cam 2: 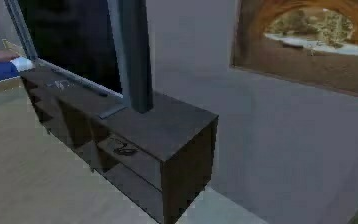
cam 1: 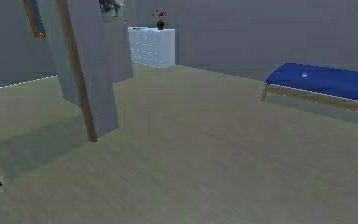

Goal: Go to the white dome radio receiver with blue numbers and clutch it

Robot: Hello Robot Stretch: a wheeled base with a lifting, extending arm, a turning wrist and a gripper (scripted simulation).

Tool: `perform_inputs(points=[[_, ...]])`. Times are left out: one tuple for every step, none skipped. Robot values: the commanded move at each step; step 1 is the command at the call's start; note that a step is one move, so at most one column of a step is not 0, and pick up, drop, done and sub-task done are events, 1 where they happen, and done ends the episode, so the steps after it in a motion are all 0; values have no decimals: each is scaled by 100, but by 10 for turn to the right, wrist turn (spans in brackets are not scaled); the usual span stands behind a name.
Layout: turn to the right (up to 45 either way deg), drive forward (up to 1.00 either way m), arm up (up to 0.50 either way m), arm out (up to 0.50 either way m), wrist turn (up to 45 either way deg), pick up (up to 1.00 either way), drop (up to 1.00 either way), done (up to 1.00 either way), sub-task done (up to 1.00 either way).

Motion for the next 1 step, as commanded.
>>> perform_inputs(points=[[0, 100, 0, 0, 0, 0, 0, 0, 0]])
